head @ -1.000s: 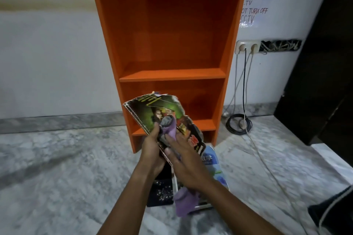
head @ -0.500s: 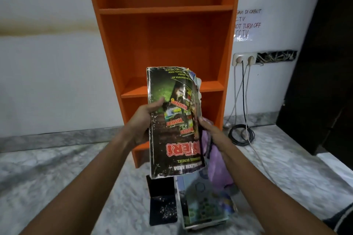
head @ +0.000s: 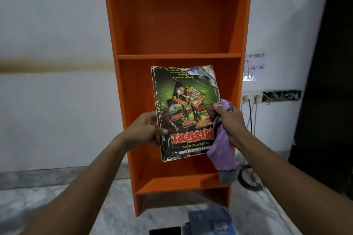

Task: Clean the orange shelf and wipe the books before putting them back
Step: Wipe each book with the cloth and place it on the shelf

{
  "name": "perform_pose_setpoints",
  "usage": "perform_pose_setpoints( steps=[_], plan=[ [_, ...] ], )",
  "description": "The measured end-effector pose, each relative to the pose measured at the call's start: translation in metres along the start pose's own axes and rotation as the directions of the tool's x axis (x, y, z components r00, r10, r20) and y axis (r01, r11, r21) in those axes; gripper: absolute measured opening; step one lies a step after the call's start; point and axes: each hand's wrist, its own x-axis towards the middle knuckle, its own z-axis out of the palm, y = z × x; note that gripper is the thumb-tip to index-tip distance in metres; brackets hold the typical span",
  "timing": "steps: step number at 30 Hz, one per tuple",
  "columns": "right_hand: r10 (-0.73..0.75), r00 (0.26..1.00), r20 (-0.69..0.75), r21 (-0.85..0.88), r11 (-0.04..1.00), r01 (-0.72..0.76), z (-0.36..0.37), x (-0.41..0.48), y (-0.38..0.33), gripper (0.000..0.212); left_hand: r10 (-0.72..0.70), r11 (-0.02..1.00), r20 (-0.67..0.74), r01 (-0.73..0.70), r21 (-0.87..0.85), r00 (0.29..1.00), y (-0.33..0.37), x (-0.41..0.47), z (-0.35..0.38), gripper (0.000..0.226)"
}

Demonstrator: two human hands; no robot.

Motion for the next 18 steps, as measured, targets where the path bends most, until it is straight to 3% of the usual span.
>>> perform_pose_setpoints(
  steps=[2,4,6,10,13,18],
  plan=[
    [-0.117,0.986,-0.117,-0.217,0.972,0.090,0.006,0.007,0.009,0.018,0.050,0.998,-0.076,-0.046,0.050,0.996,0.001,0.009,-0.004,0.038],
    [-0.216,0.944,-0.251,-0.435,0.896,0.089,0.015,0.005,0.025,0.035,0.094,0.991,-0.132,-0.080,0.106,0.987,0.000,0.017,-0.006,0.040],
    [-0.212,0.935,-0.285,-0.472,0.880,0.056,0.025,0.000,0.045,0.051,0.138,0.979,-0.167,-0.110,0.169,0.976,-0.004,0.026,-0.006,0.040],
    [-0.163,0.986,-0.038,-0.509,0.852,0.121,0.069,0.008,0.073,0.054,0.255,0.948,-0.291,-0.179,0.262,0.922,-0.018,0.050,-0.017,0.040],
    [-0.160,0.966,0.205,-0.538,0.806,0.248,0.108,0.019,0.085,0.052,0.306,0.912,-0.417,-0.137,0.387,0.856,-0.037,0.066,-0.025,0.040],
    [-0.114,0.924,0.366,-0.536,0.785,0.310,0.168,0.055,0.105,0.051,0.346,0.881,-0.602,-0.028,0.473,0.720,-0.065,0.088,-0.037,0.025]
  ],
)
